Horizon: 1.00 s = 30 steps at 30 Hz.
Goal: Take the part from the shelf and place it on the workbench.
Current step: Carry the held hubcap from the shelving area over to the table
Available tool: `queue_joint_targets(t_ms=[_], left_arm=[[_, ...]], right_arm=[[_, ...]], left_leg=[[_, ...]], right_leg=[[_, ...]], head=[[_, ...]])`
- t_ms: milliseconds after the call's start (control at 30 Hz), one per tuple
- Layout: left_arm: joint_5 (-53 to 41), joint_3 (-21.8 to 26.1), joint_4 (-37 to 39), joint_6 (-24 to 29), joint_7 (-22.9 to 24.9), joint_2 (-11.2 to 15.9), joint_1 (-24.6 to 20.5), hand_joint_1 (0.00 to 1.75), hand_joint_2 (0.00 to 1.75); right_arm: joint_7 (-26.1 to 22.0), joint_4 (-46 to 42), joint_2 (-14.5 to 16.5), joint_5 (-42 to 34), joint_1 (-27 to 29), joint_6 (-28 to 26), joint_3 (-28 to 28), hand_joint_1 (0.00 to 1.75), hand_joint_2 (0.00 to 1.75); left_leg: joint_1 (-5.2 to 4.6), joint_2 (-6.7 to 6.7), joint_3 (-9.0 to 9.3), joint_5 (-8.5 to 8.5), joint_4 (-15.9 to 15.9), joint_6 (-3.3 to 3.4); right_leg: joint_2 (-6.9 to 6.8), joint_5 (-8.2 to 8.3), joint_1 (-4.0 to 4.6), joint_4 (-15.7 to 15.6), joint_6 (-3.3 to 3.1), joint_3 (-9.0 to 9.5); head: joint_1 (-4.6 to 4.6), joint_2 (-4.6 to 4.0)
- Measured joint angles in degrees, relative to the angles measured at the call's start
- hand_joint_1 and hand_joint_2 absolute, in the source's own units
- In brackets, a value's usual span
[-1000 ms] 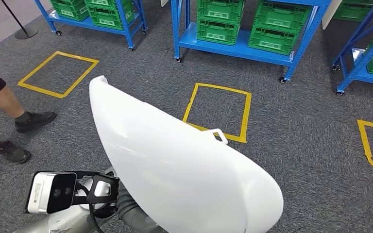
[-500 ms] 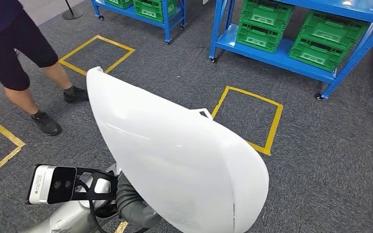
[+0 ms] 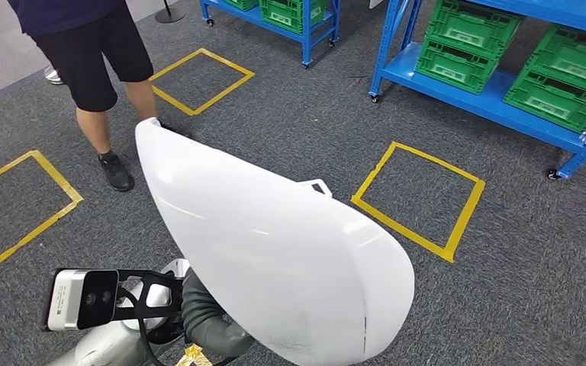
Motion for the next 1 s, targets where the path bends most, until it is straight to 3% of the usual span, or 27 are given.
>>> queue_joint_targets(t_ms=[67, 133, 200, 233, 300, 367, 433, 467, 533, 567, 633, 700, 733, 767, 800, 867, 933, 967, 1000], left_arm=[[-0.5, 0.5, -0.2, -0.1, -0.2, 0.0, 0.0, 1.75, 1.75], [-0.9, 0.8, -0.5, -0.4, -0.6, 0.1, -0.1, 1.75, 1.75], [-1.1, 1.1, -0.7, -0.7, -0.8, 0.3, -0.1, 1.75, 1.75], [-1.2, 1.2, -0.9, -0.9, -0.9, 0.4, -0.1, 1.75, 1.75], [-1.2, 1.1, -1.2, -1.5, -1.0, 0.4, -0.2, 1.75, 1.75], [-0.8, 0.8, -1.4, -2.5, -0.9, 0.2, -0.2, 1.75, 1.75], [0.1, 0.3, -1.4, -3.5, -0.7, 0.2, 0.0, 1.75, 1.75], [0.6, 0.0, -1.4, -3.9, -0.6, 0.1, 0.0, 1.75, 1.75], [1.6, -0.4, -1.5, -4.6, -0.5, 0.1, 0.1, 1.75, 1.75], [2.0, -0.5, -1.7, -4.9, -0.5, 0.1, 0.2, 1.75, 1.75], [2.5, -0.8, -2.2, -5.3, -0.6, 0.1, 0.4, 1.75, 1.75], [2.9, -1.0, -2.7, -5.6, -0.6, 0.2, 0.6, 1.75, 1.75], [3.0, -1.1, -2.9, -5.7, -0.6, 0.3, 0.7, 1.75, 1.75], [3.1, -1.1, -3.1, -5.8, -0.7, 0.3, 0.7, 1.75, 1.75], [3.2, -1.1, -3.2, -5.8, -0.7, 0.4, 0.7, 1.75, 1.75], [3.2, -1.1, -3.4, -5.9, -0.7, 0.5, 0.8, 1.75, 1.75], [3.2, -1.2, -3.4, -5.9, -0.7, 0.6, 0.9, 1.75, 1.75], [3.2, -1.2, -3.4, -5.9, -0.7, 0.6, 1.0, 1.75, 1.75], [3.2, -1.2, -3.4, -5.9, -0.7, 0.6, 1.1, 1.75, 1.75]], right_arm=[[2.0, 0.1, 0.1, -2.7, -0.2, -0.5, -1.3, 0.0, 0.0], [3.1, 0.3, 0.3, -5.3, -0.3, -1.1, -2.9, 0.0, 0.0], [3.6, 0.3, 0.3, -7.2, -0.5, -1.8, -4.6, 0.0, 0.0], [3.7, 0.3, 0.4, -7.9, -0.6, -2.2, -5.4, 0.0, 0.0], [4.0, 0.4, 0.2, -8.7, -0.6, -3.3, -6.8, 0.0, 0.0], [4.2, 0.8, -0.6, -9.0, -0.4, -4.7, -7.8, 0.0, 0.0], [4.2, 1.5, -2.1, -9.0, -0.2, -5.9, -8.3, 0.0, 0.0], [4.1, 1.9, -2.9, -9.0, -0.2, -6.2, -8.5, 0.0, 0.0], [3.2, 2.8, -4.6, -8.7, -0.1, -6.7, -8.7, 0.0, 0.0], [2.7, 3.2, -5.1, -8.5, -0.1, -6.8, -8.8, 0.0, 0.0], [1.6, 4.3, -6.1, -7.9, -0.3, -6.7, -8.7, 0.0, 0.0], [0.6, 5.2, -6.6, -7.2, -0.6, -6.4, -8.3, 0.0, 0.0], [0.3, 5.6, -6.7, -6.9, -0.8, -6.2, -8.0, 0.0, 0.0], [0.0, 6.0, -6.7, -6.7, -0.8, -6.1, -7.8, 0.0, 0.0], [-0.3, 6.4, -6.7, -6.7, -0.9, -6.0, -7.5, 0.0, 0.0], [-0.4, 7.1, -6.7, -6.6, -0.7, -5.9, -7.2, 0.0, 0.0], [-0.4, 7.7, -6.8, -6.6, -0.6, -5.9, -6.9, 0.0, 0.0], [-0.4, 7.9, -6.8, -6.6, -0.6, -5.9, -6.7, 0.0, 0.0], [-0.4, 8.1, -6.8, -6.6, -0.6, -5.9, -6.6, 0.0, 0.0]], left_leg=[[-1.05, 2.98, 4.29, 2.47, -8.1, 1.84], [-2.05, 5.08, 6.24, 2.96, -11.9, 3.09], [-2.21, 3.72, 6.58, 3.43, -12.8, 3.38], [-2.01, 2.86, 7.16, 3.98, -13.7, 3.4], [-1.46, 1.16, 8.39, 5.23, -15.5, 3.35], [-1.2, -0.67, 8.52, 5.78, -16.0, 3.29], [-1.18, -2.69, 8.24, 5.75, -15.7, 3.18], [-1.13, -3.66, 8.12, 5.66, -15.4, 3.02], [-0.84, -5.42, 7.82, 5.13, -14.3, 2.33], [-0.75, -6.12, 7.56, 4.79, -13.6, 1.89], [-0.63, -7.19, 6.81, 4.25, -12.4, 1.14], [-0.46, -8.26, 6.16, 4.23, -11.9, 0.7], [-0.37, -8.11, 5.87, 4.16, -11.8, 0.5], [-0.41, -7.05, 5.44, 3.76, -11.1, 0.24], [-0.41, -5.34, 4.55, 2.83, -9.4, -0.04], [-0.34, -1.69, 1.19, -0.31, -2.7, -0.5], [-0.16, -0.6, -2.54, -2.68, 4.3, -0.55], [-0.19, -0.49, -3.23, -2.57, 5.4, -0.34], [-0.34, -0.38, -2.67, -1.43, 4.1, 0.09]], right_leg=[[-1.32, -0.12, 0.47, -0.1, -0.07, 0.13], [-2.69, -0.21, 0.42, -0.2, 0.03, 0.26], [-4.24, -0.19, 0.42, -0.8, 0.33, 0.7], [-4.15, -0.34, 0.47, -0.9, 0.47, 0.91], [-1.04, -1.89, 0.39, 1.8, 0.5, -0.07], [2.72, -4.73, -0.08, 8.8, 0.37, -3.49], [3.6, -5.89, -0.43, 13.6, 0.93, -6.23], [3.68, -5.12, -0.64, 13.1, 1.55, -6.24], [4.48, -1.77, -1.27, 6.5, 3.03, -3.47], [5.62, -0.48, -1.52, 3.4, 3.44, -2.1], [7.48, 0.3, -1.6, 0.9, 2.85, -0.84], [7.25, 0.27, -1.43, 1.1, 1.84, -0.83], [6.62, 0.28, -1.4, 1.1, 1.56, -0.83], [6.01, 0.27, -1.42, 1.1, 1.22, -0.78], [5.38, 0.25, -1.43, 1.1, 0.88, -0.71], [4.07, 0.12, -1.13, 1.0, 0.24, -0.65], [2.54, -0.03, -0.67, 1.0, -0.04, -0.66], [1.77, -0.1, -0.43, 1.0, -0.15, -0.65], [1.06, -0.17, -0.16, 1.0, -0.25, -0.62]], head=[[0.19, 0.0], [0.34, 0.0], [0.32, 0.0], [0.35, -0.01], [0.45, -0.01], [0.59, 0.0], [0.69, 0.0], [0.69, 0.0], [0.71, 0.0], [0.83, -0.01], [0.96, -0.01], [0.99, 0.0], [0.98, 0.0], [0.85, 0.0], [0.69, 0.0], [0.38, 0.0], [0.34, 0.0], [0.34, 0.0], [0.34, 0.0]])
